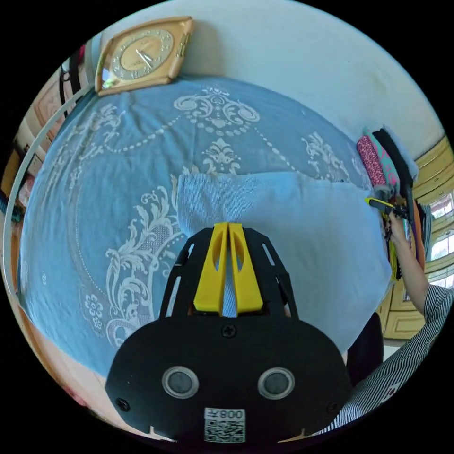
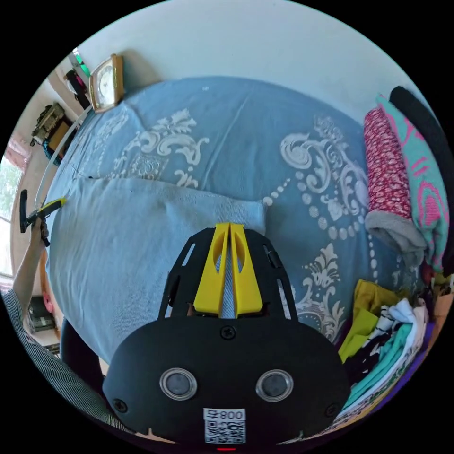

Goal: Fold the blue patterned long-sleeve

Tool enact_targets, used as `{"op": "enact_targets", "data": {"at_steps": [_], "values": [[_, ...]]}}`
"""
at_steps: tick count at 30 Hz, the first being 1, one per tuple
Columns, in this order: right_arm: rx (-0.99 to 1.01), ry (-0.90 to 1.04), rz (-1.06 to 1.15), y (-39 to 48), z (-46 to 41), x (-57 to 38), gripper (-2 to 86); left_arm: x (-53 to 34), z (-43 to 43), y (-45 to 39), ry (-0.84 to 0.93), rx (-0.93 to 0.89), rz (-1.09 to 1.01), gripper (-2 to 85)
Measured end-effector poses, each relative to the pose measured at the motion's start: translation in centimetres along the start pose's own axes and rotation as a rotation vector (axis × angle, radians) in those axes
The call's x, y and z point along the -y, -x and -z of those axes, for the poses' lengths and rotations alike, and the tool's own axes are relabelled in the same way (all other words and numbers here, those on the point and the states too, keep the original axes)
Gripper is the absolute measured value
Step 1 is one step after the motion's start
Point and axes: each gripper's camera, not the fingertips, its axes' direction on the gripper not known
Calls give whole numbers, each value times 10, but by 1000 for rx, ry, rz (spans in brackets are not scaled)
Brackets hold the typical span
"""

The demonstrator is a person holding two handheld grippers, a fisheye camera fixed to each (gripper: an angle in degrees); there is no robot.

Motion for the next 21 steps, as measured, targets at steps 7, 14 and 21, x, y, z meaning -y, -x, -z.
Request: {"op": "enact_targets", "data": {"at_steps": [7,14,21], "values": [[233,-71,-68,-45,12,-92,7,-96,41,55,-110,-233,152,27],[418,-85,-232,-79,8,-247,46,-248,43,101,-84,-447,422,104],[507,-84,-389,-98,-20,-358,87,-290,19,96,-22,-516,423,111]]}}
